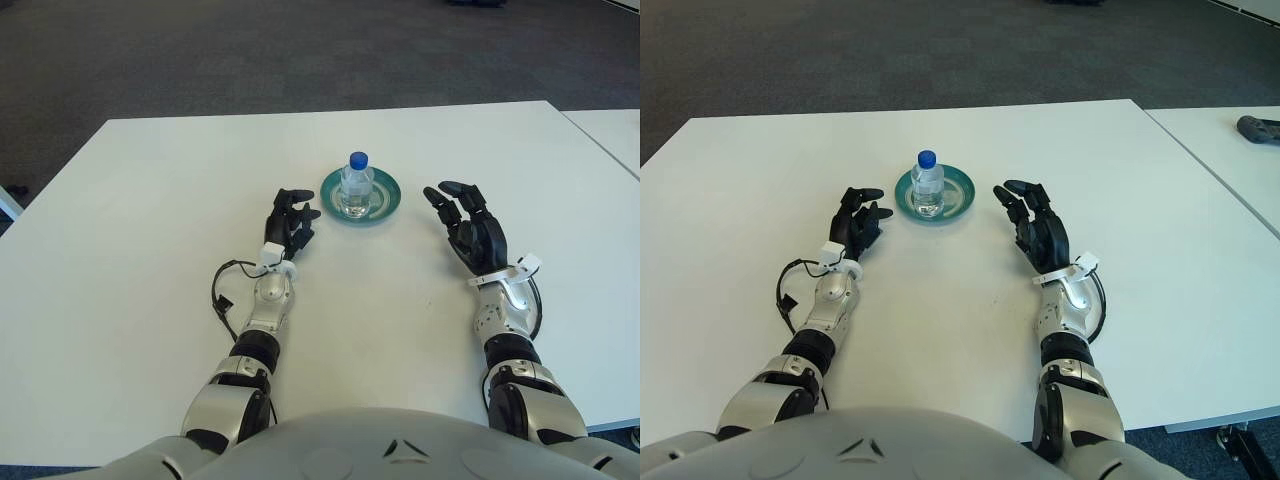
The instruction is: Put the bottle into the plate.
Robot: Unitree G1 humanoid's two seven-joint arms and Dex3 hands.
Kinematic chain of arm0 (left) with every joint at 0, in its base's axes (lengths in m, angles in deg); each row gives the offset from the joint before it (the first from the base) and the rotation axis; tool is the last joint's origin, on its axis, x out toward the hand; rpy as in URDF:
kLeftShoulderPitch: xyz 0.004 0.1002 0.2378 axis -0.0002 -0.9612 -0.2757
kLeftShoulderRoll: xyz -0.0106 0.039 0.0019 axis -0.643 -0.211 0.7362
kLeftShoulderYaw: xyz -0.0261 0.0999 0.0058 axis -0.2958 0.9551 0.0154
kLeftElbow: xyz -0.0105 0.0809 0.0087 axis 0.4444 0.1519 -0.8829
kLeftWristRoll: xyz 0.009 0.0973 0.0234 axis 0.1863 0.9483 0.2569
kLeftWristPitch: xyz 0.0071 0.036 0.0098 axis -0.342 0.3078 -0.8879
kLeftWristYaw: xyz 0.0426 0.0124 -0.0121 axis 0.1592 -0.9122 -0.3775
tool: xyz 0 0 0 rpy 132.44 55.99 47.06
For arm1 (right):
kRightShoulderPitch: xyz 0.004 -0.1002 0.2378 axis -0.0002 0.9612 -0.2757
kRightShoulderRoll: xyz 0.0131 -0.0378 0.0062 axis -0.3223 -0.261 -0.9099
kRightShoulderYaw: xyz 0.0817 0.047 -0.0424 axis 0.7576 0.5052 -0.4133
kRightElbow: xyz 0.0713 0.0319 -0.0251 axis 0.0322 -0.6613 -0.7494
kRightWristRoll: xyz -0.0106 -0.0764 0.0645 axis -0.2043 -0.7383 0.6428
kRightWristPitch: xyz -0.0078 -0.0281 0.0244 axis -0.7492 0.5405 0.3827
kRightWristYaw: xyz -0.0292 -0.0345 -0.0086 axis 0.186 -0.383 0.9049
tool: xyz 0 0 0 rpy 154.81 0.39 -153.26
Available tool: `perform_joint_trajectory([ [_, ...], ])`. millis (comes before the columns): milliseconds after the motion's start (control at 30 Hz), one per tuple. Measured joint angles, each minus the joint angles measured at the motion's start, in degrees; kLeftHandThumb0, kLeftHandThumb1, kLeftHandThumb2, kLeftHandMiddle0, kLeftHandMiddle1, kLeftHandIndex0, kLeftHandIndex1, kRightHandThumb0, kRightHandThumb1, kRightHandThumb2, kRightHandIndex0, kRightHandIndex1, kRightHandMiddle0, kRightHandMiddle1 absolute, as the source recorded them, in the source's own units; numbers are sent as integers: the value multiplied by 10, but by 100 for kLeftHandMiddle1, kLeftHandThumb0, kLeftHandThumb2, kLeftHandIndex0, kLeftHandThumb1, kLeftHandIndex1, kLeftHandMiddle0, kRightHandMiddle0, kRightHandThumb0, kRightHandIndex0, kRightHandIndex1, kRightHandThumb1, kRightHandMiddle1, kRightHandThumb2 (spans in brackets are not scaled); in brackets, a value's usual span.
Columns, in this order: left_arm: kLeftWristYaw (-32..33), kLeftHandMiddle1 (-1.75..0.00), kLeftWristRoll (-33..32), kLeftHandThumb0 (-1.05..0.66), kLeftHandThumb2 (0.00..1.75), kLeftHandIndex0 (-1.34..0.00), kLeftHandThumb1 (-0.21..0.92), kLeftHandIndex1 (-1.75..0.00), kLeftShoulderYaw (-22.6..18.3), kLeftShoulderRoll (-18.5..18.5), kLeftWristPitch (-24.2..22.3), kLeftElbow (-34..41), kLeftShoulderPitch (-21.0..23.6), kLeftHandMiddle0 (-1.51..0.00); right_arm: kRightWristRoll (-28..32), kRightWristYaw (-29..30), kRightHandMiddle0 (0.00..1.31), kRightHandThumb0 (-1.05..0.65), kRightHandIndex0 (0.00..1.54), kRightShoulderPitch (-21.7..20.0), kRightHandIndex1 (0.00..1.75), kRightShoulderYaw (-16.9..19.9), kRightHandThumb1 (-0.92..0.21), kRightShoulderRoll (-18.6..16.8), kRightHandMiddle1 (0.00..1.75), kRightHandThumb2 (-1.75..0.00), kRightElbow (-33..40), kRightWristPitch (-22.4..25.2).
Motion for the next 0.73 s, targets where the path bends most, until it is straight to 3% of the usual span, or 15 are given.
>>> perform_joint_trajectory([
  [400,15,-84,4,-66,60,-40,92,-112,16,-8,-13,79,-50,-66,-9,17,11,-61,33,3,55,-5,-89,9,110,-52,2,24],
  [533,23,-83,15,-69,65,-40,92,-111,37,-9,-37,148,-100,-66,-31,54,15,-61,36,39,56,-17,-88,23,111,-51,48,73],
  [733,38,-83,16,-71,65,-40,92,-112,58,-8,-71,203,-148,-67,-38,88,17,-62,36,89,55,-28,-91,30,111,-48,122,106],
])
